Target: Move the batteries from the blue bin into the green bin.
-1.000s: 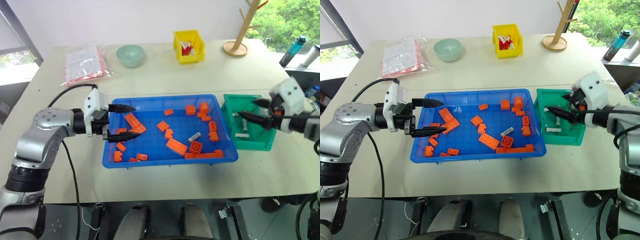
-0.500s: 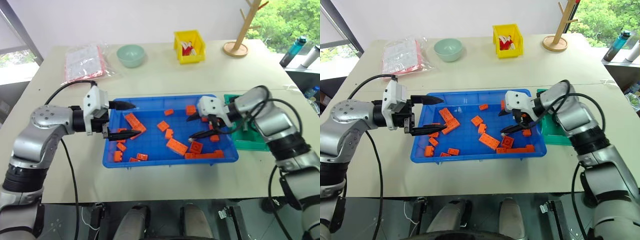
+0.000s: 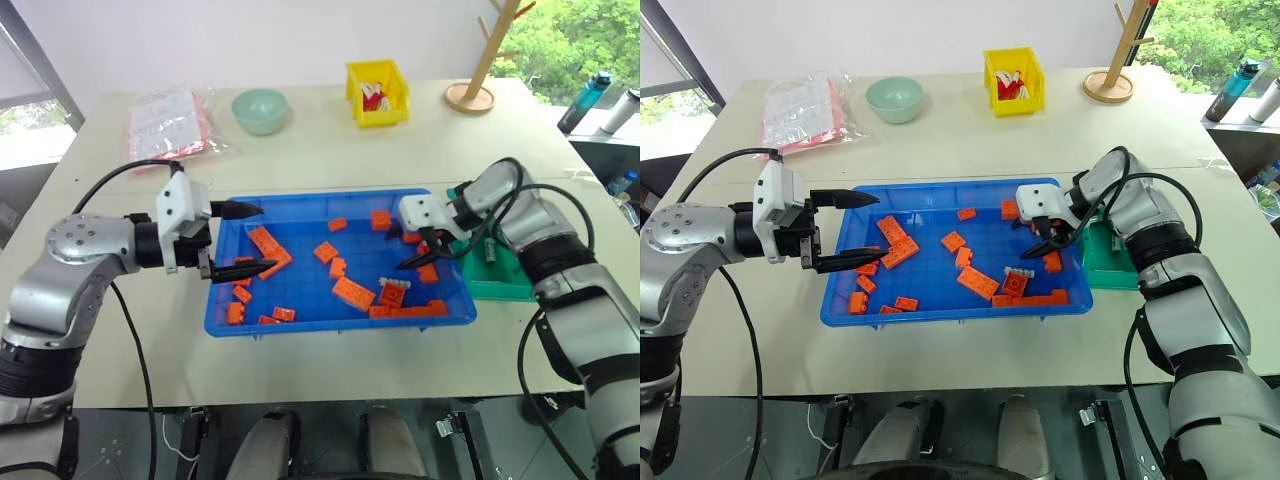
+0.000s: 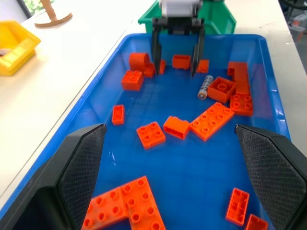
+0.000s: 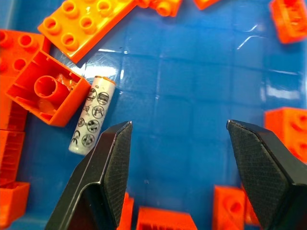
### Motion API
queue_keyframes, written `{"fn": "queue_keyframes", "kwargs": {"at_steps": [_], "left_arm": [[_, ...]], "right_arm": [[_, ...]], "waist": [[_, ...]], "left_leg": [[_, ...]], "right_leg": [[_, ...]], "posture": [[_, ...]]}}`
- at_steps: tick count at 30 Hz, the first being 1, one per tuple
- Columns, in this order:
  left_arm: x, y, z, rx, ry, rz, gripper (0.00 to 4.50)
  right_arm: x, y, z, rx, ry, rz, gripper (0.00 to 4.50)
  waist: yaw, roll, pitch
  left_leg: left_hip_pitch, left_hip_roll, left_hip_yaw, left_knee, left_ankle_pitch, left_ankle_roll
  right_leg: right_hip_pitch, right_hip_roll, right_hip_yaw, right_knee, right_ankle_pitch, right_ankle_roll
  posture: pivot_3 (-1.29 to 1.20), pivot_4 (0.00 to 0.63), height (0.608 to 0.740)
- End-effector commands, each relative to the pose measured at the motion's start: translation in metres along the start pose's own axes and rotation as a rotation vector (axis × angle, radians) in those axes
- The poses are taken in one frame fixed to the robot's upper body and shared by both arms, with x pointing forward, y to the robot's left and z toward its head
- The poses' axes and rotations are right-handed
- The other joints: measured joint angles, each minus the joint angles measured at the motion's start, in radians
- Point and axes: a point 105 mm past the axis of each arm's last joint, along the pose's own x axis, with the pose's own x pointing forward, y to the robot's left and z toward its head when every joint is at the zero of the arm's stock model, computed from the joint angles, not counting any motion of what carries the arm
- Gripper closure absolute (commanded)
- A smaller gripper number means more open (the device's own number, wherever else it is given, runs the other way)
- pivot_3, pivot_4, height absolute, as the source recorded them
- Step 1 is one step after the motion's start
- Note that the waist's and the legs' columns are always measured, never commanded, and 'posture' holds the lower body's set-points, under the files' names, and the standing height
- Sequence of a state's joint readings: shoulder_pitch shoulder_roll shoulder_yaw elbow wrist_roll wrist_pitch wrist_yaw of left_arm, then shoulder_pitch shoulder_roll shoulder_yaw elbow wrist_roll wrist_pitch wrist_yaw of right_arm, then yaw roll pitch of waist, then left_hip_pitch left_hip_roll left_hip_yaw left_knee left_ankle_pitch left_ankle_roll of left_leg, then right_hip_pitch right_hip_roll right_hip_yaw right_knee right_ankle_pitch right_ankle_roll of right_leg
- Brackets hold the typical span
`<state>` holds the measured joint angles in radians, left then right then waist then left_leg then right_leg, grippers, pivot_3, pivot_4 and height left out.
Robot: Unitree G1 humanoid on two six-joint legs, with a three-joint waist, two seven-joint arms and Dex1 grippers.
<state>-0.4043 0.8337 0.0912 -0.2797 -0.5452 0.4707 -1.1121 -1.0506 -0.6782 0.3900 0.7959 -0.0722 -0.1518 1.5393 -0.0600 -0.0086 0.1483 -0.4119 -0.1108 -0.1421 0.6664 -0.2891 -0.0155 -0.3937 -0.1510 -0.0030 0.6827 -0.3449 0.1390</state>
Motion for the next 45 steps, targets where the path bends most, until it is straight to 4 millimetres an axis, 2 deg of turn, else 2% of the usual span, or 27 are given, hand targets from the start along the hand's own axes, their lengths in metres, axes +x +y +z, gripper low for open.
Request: {"fn": "queue_keyframes", "kwargs": {"at_steps": [1,4,8,22,29,35,45], "left_arm": [[-0.004,0.000,0.012,0.051,-0.018,0.011,0.00],[-0.003,0.001,0.012,0.053,-0.020,0.012,0.00],[-0.002,0.002,0.012,0.054,-0.025,0.010,0.00],[0.002,0.009,0.015,0.073,-0.033,-0.009,0.00],[0.002,0.010,0.017,0.080,-0.035,-0.012,0.00],[0.004,0.012,0.020,0.087,-0.044,-0.012,0.00],[0.006,0.017,0.023,0.098,-0.053,-0.008,0.00]], "right_arm": [[-0.017,-0.009,0.006,0.012,-0.032,-0.049,1.29],[-0.022,-0.005,0.003,0.026,-0.031,-0.040,1.29],[-0.024,0.009,-0.003,0.004,-0.011,0.009,1.29],[-0.010,0.037,-0.007,0.030,-0.028,0.067,1.29],[0.003,0.043,-0.010,0.022,-0.006,0.063,1.29],[0.017,0.043,-0.016,-0.010,0.031,0.043,1.29],[0.024,0.045,-0.008,-0.053,0.030,0.038,1.29]], "waist": [[-0.001,0.000,0.000],[-0.005,0.000,0.000],[-0.001,0.000,0.000],[0.016,0.000,0.000],[0.015,0.000,0.000],[0.013,-0.006,-0.004],[0.010,-0.011,-0.006]], "left_leg": [[0.000,0.000,0.000,0.000,0.000,0.000],[0.000,0.000,0.000,0.000,0.000,0.000],[0.000,0.000,0.000,0.000,0.000,0.000],[0.000,-0.001,0.000,0.001,0.000,0.000],[0.000,0.000,0.000,0.001,0.000,0.000],[0.002,0.000,0.000,0.001,0.000,0.000],[0.004,0.002,0.000,0.001,0.000,0.000]], "right_leg": [[0.000,0.000,0.000,0.000,0.000,0.000],[0.000,0.000,0.000,0.000,0.000,0.000],[0.000,0.000,0.000,0.000,0.000,0.000],[0.001,-0.001,0.000,0.000,0.000,0.000],[0.001,0.000,0.000,0.000,0.000,0.000],[0.003,0.000,0.000,0.000,0.000,0.000],[0.004,0.001,0.000,0.000,0.000,0.000]], "posture": [[0.00,0.150,0.719],[0.00,0.150,0.719],[0.00,0.150,0.719],[0.00,0.150,0.719],[0.00,0.150,0.719],[0.00,0.150,0.719],[0.00,0.150,0.719]]}}
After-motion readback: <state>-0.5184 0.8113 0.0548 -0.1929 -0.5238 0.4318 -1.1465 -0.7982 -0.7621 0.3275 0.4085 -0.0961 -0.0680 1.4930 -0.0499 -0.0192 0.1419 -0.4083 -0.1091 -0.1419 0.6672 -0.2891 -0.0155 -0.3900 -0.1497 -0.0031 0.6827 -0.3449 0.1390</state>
